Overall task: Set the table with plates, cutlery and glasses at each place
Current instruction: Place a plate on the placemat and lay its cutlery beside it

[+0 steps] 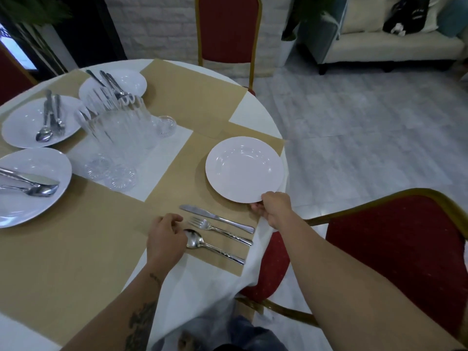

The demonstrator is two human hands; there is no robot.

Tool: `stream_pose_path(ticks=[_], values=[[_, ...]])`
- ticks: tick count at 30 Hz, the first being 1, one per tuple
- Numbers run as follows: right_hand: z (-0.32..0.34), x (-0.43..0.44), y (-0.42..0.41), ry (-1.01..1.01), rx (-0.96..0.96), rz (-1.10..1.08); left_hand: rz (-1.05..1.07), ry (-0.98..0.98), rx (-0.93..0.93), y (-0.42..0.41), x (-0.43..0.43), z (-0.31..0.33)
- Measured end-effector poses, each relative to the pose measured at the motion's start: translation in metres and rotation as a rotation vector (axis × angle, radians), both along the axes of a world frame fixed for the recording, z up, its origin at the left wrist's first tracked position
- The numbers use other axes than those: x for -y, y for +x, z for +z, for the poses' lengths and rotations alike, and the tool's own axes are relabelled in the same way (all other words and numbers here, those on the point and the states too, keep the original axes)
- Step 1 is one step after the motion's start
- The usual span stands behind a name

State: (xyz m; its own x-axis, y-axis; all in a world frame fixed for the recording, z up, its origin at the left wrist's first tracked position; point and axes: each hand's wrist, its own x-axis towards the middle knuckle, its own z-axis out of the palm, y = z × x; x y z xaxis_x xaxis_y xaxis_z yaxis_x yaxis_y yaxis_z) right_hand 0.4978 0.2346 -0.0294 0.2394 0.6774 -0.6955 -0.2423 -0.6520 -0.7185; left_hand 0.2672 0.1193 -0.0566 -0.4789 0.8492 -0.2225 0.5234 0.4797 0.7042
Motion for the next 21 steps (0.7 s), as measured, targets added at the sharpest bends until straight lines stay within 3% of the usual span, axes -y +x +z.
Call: stream_pose_path(ticks=[11, 17, 19, 21], values=[[0.004, 0.004, -0.003, 0.006, -0.046, 0.008, -0.008, 0.011, -0.012, -0.001, -0.002, 0.001], [0.000, 0.013, -0.003, -0.090, -0.014, 0.053, 0.003, 0.011, -0.012, -0.003, -0.001, 0.000], [-0.002, 0.023, -0.007, -0.083, 0.141, 0.208, 0.008, 0.005, 0.003, -0.005, -0.001, 0.001], [-0.002, 0.038, -0.009, 0.009, 0.492, 0.515, 0.005, -0.007, 0.007, -0.006, -0.001, 0.004]])
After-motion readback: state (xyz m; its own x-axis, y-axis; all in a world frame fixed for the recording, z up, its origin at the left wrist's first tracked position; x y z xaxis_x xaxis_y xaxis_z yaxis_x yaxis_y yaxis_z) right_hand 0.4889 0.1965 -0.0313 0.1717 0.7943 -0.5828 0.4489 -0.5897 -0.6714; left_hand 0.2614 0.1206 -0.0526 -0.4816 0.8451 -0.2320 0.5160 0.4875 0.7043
